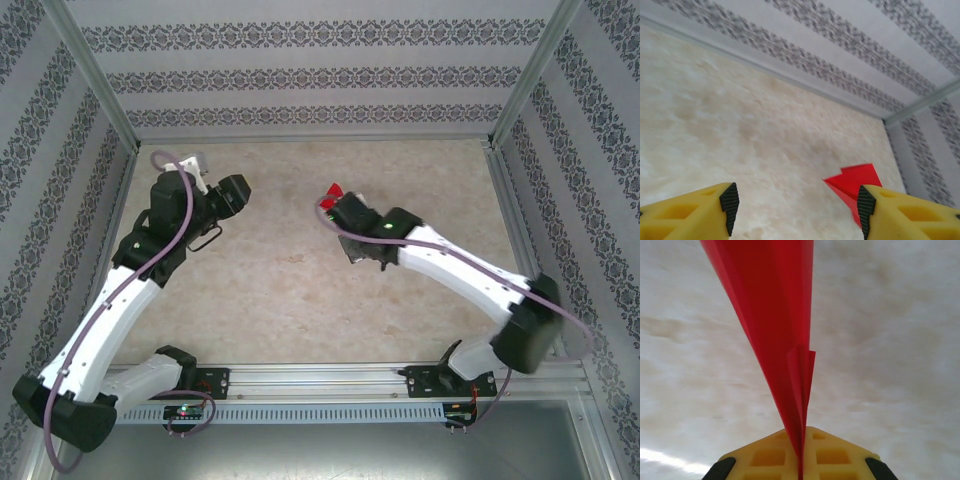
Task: Fold a paper plane with a square sheet of paper (fold left side to right side)
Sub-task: Turn over the paper at the center of the table.
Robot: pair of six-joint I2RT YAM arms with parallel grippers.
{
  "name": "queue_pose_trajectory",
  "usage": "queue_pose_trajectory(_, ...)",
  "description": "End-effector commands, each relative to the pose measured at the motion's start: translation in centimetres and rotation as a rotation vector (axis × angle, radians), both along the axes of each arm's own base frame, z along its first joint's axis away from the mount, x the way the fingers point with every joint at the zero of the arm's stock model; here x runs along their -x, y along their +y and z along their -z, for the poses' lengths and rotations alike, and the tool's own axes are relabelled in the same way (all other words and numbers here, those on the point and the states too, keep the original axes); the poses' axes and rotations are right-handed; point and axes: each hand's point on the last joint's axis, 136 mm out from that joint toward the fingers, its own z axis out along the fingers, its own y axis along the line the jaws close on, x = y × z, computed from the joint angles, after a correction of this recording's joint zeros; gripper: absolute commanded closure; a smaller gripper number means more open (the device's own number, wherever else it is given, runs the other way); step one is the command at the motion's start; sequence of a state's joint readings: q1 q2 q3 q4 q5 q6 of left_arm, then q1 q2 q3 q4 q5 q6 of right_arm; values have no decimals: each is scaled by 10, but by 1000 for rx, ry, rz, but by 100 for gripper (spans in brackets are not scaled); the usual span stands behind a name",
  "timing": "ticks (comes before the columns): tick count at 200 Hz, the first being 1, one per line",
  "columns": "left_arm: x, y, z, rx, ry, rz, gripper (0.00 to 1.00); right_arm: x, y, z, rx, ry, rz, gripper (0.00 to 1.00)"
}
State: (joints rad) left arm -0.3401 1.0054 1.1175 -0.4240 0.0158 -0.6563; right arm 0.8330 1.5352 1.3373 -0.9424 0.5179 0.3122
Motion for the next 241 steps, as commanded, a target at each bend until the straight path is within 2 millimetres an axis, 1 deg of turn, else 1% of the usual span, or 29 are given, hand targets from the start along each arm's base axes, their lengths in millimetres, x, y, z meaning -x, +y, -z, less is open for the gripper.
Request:
queue_pose_trajectory(1, 9, 35, 30, -138, 76, -143, 32, -13, -51, -17, 632, -105, -11, 94)
queue_pose_trajectory(16, 13, 44, 32, -157, 89, -180, 32, -23, -41, -15, 818, -142, -56, 94)
queue_pose_trajectory(26, 14, 46, 33, -165, 92, -186, 30, -29, -34, -9, 899, -151, -81, 94)
queue_pose_trajectory(47, 15, 46, 35, -176, 96, -181, 29, -34, -15, 13, 961, -138, -134, 94)
queue_pose_trajectory(64, 15, 45, 39, -181, 108, -177, 28, -33, -2, 31, 990, -130, -178, 93)
queue_pose_trajectory(76, 15, 44, 43, -180, 117, -171, 28, -31, 4, 44, 1007, -114, -205, 93)
queue_pose_trajectory(92, 14, 42, 47, -179, 128, -164, 27, -24, 10, 65, 1015, -60, -242, 92)
queue_pose_trajectory(105, 13, 41, 49, -177, 134, -157, 27, -13, 16, 87, 1006, 8, -290, 92)
queue_pose_trajectory(113, 12, 39, 50, -176, 139, -152, 27, -6, 20, 99, 1010, 35, -328, 89)
queue_pose_trajectory(122, 11, 38, 52, -175, 143, -145, 27, 3, 24, 108, 1008, 58, -360, 85)
queue_pose_trajectory(133, 10, 36, 53, -170, 148, -136, 27, 13, 29, 117, 991, 81, -387, 77)
queue_pose_trajectory(148, 9, 32, 56, -163, 156, -120, 27, 28, 35, 127, 912, 137, -398, 67)
queue_pose_trajectory(158, 7, 28, 57, -153, 158, -106, 27, 33, 39, 127, 851, 153, -386, 60)
queue_pose_trajectory(169, 6, 24, 58, -140, 163, -92, 26, 43, 43, 124, 773, 180, -380, 48)
queue_pose_trajectory(173, 5, 23, 59, -135, 166, -86, 26, 46, 44, 123, 744, 185, -378, 41)
queue_pose_trajectory(178, 5, 21, 59, -128, 167, -78, 26, 50, 46, 120, 710, 194, -384, 35)
queue_pose_trajectory(195, 2, 13, 60, -105, 174, -50, 26, 68, 56, 114, 563, 233, -424, 18)
queue_pose_trajectory(203, 1, 9, 61, -95, 178, -30, 25, 77, 60, 110, 489, 251, -446, 12)
queue_pose_trajectory(220, -2, -2, 65, -64, 189, 15, 22, 95, 68, 98, 331, 275, -488, 3)
queue_pose_trajectory(241, -8, -19, 77, -7, 221, 72, 20, 112, 77, 81, 130, 269, -540, 2)
